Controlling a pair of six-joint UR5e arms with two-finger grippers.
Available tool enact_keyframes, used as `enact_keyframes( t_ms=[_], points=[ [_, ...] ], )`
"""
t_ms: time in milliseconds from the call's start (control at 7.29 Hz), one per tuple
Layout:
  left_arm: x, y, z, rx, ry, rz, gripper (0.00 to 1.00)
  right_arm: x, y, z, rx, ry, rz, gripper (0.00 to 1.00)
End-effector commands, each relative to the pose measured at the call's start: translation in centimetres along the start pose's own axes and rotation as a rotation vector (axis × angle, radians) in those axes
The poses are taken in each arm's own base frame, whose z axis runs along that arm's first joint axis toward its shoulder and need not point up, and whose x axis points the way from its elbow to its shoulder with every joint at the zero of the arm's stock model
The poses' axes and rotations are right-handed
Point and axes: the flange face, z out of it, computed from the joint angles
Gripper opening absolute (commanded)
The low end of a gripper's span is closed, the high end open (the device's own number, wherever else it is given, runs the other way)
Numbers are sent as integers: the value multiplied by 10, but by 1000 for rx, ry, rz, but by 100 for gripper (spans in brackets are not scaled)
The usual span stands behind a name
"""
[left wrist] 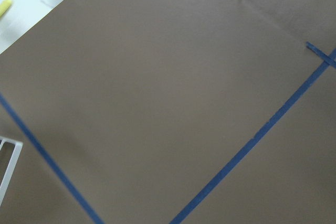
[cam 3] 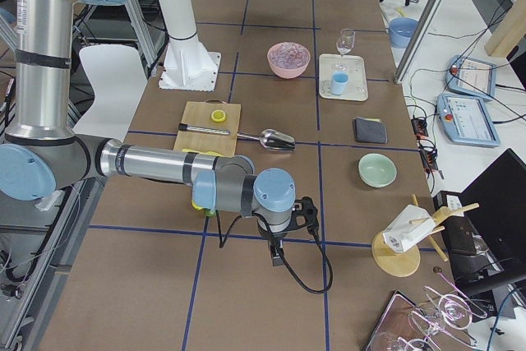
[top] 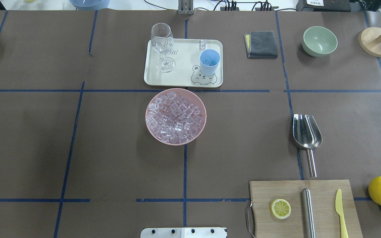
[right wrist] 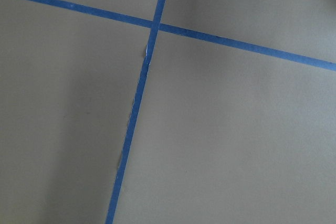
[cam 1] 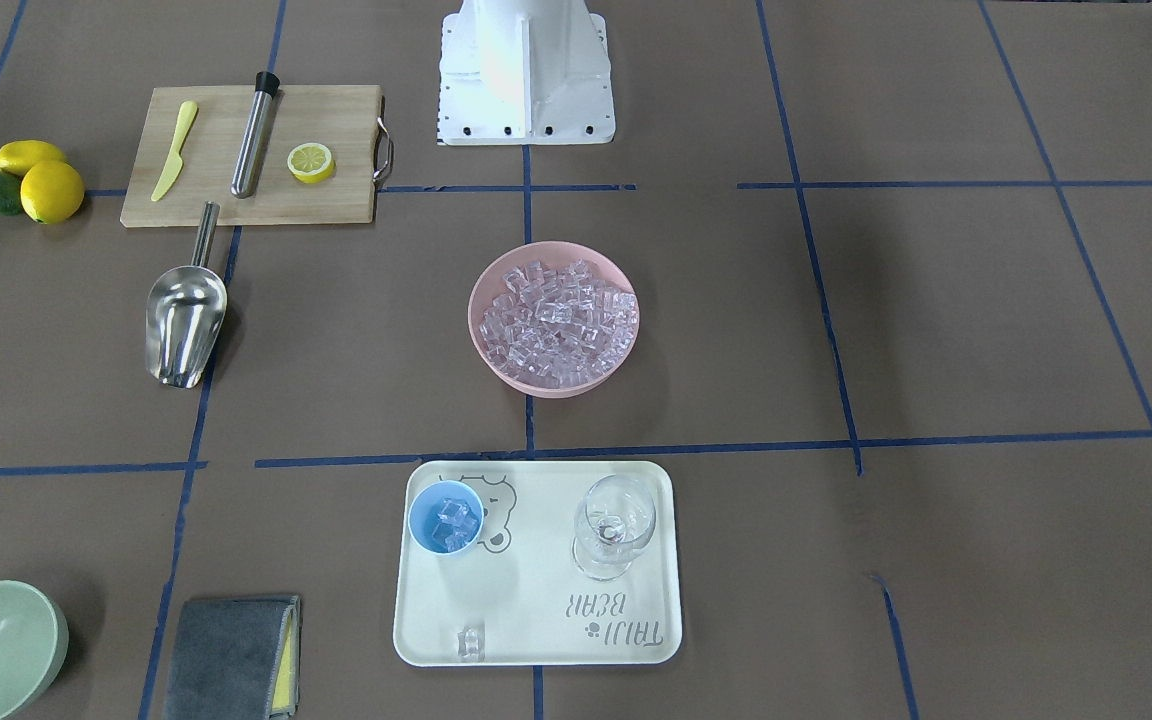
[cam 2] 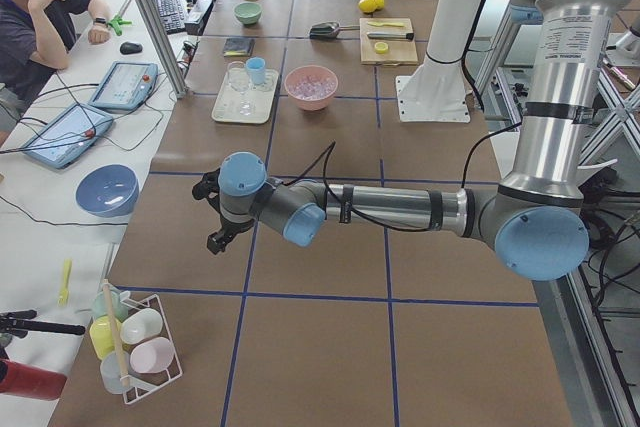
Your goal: Put ice in cup with scoop
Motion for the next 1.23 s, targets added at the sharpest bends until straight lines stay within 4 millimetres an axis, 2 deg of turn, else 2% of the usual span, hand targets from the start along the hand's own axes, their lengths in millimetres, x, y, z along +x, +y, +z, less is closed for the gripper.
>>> enact_keyframes(
  t_ms=[0, 137, 412, 960, 1097],
  points=[
    [-35, 34, -22, -146, 11, -236, 100, 0, 2, 1, -1, -1, 1, 100],
    [-33, 39, -35, -152, 7, -263, 100, 0, 2, 1, 0, -2, 0, 100],
    [-27, 93, -29, -179, 25, -326, 100, -6, -1, -6, 12, 3, 0, 100],
    [-26, 103, -28, -189, 24, -353, 100, -9, -2, -10, 19, 8, 34, 100],
    [-30, 106, -23, -204, 17, -357, 100, -9, 1, -9, 17, 9, 36, 100]
  ],
)
